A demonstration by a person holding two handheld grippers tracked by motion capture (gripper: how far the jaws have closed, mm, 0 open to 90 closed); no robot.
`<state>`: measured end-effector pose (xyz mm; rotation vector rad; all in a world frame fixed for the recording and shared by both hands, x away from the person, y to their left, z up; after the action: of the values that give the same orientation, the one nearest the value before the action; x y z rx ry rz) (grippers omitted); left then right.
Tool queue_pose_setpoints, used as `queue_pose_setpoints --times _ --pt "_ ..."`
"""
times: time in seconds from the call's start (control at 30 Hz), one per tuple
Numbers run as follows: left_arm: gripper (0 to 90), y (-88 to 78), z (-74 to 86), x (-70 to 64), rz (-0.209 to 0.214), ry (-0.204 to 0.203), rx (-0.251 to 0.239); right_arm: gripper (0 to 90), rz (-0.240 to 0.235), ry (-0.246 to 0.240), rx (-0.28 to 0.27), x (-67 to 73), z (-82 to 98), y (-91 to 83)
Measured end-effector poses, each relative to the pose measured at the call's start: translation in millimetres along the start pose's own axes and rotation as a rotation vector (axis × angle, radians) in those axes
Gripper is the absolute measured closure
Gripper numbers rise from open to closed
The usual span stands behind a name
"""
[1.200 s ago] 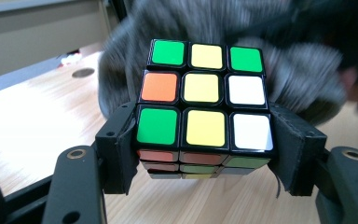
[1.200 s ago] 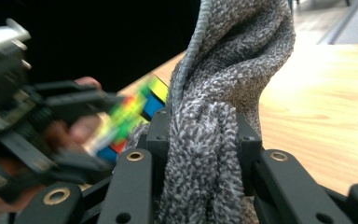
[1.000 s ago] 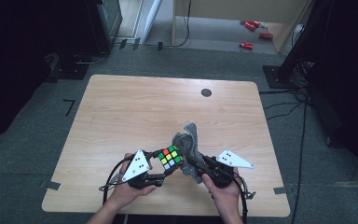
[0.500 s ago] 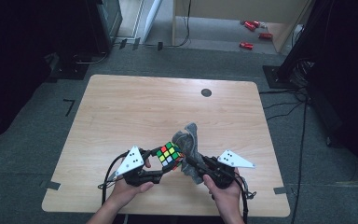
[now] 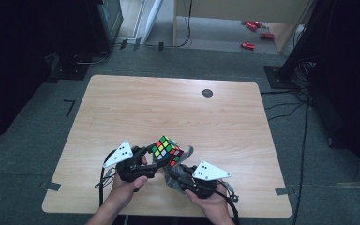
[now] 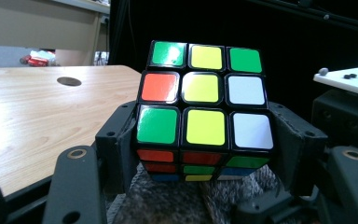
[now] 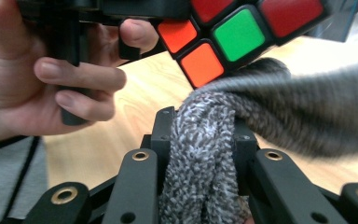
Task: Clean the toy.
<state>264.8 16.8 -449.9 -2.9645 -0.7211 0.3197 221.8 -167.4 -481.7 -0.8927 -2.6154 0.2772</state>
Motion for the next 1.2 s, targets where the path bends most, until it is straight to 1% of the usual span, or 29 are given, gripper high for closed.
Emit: queue_pose_setpoints --times 0.03,0.1,0.13,0.17,0.2,0.27,0.37,0.4,0.43,0.5,0.53,0.6,0.63,0.67,0.73,0.83,0.9,0.93,1.0,1.07,1.1,1.13,1.2 --pt "34.8 -0.3 0.1 0.5 -0.001 -0.002 0.001 71.6 0.018 -0.013 -0.015 -3.0 -1.5 -1.9" --pt "34.8 0.2 0.8 0.6 0.005 -0.001 0.005 71.6 0.059 -0.008 -0.079 -11.5 -7.3 -8.9" --pt "34.8 0.6 1.0 0.3 0.009 -0.002 0.007 71.4 0.082 -0.015 -0.11 -15.3 -9.9 -12.5" --pt "34.8 1.2 1.0 -0.2 0.013 -0.005 0.008 71.2 0.106 -0.041 -0.13 -17.8 -11.4 -15.0" --pt "34.8 1.9 0.9 -1.0 0.014 -0.009 0.007 71.0 0.12 -0.068 -0.14 -18.5 -11.3 -15.8" --pt "34.8 2.5 1.1 -1.5 0.015 -0.001 0.009 70.8 0.114 -0.121 -0.134 -16.2 -7.8 -12.9" --pt "34.8 1.9 0.9 -0.5 0.013 -0.006 0.007 69.6 0.072 -0.18 -0.075 -4.9 2.2 -1.2" --pt "34.8 1.4 0.7 0.4 0.01 -0.01 0.006 69.4 0.061 -0.19 -0.058 -1.5 4.8 2.3" --pt "34.8 1.0 0.2 0.7 0.008 -0.016 0.001 69.0 0.053 -0.194 -0.047 0.8 6.2 4.6" --pt "34.8 -0.3 -0.7 1.3 0.004 -0.011 -0.006 68.7 0.057 -0.186 -0.055 1.0 4.3 4.0" --pt "34.8 -0.9 -1.1 0.9 0.004 -0.013 -0.005 68.7 0.065 -0.173 -0.072 -1.1 1.7 1.4" --pt "34.8 -0.4 -0.9 -0.7 0.006 -0.01 -0.004 68.8 0.091 -0.137 -0.126 -8.0 -5.0 -6.2" --pt "34.8 0.0 -0.5 -1.2 0.01 -0.008 -0.002 68.8 0.103 -0.127 -0.146 -10.8 -7.7 -10.0" --pt "34.8 0.7 -0.4 -1.8 0.011 -0.009 -0.006 68.9 0.114 -0.125 -0.154 -12.4 -9.2 -12.4" --pt "34.8 1.0 -0.6 -1.7 0.012 -0.013 -0.005 69.2 0.111 -0.129 -0.145 -11.1 -7.7 -11.7" --pt "34.8 0.8 -0.4 -0.3 0.005 -0.016 -0.003 68.1 0.054 -0.146 -0.092 -0.3 2.2 0.1" --pt "34.8 0.1 -0.6 0.9 0.002 -0.015 -0.003 68.0 0.03 -0.172 -0.047 7.5 7.9 7.6" --pt "34.8 -0.3 -0.8 1.3 0.003 -0.016 -0.005 68.0 0.027 -0.183 -0.042 9.5 8.3 8.9" --pt "34.8 -0.7 -1.4 1.4 0.003 -0.022 -0.01 67.9 0.04 -0.187 -0.048 7.1 5.6 6.6" --pt "34.8 -0.8 -1.3 1.2 0.002 -0.019 -0.005 68.3 0.077 -0.175 -0.072 -0.4 1.2 0.3" --pt "34.8 -0.8 -1.0 1.0 -0.003 -0.012 -0.001 68.8 0.086 -0.17 -0.088 -3.6 -0.9 -2.9" --pt "34.8 -0.9 -1.0 0.9 -0.003 -0.012 -0.001 69.0 0.089 -0.173 -0.099 -5.7 -3.2 -5.8" --pt "34.8 -1.3 -2.2 0.8 0.001 -0.019 -0.011 69.1 0.084 -0.185 -0.108 -5.8 -5.9 -8.1"
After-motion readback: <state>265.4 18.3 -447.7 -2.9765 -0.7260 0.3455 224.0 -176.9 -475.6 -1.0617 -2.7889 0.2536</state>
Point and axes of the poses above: each handheld gripper's, and its own axes: y roughly forward along the jaws, z roughly out of its underside, x roughly to its left, the point moved 4 cm from there along y, roughly forward along the jaws, and after that the axes turned 8 degrees about y, right-handed, at the moved point
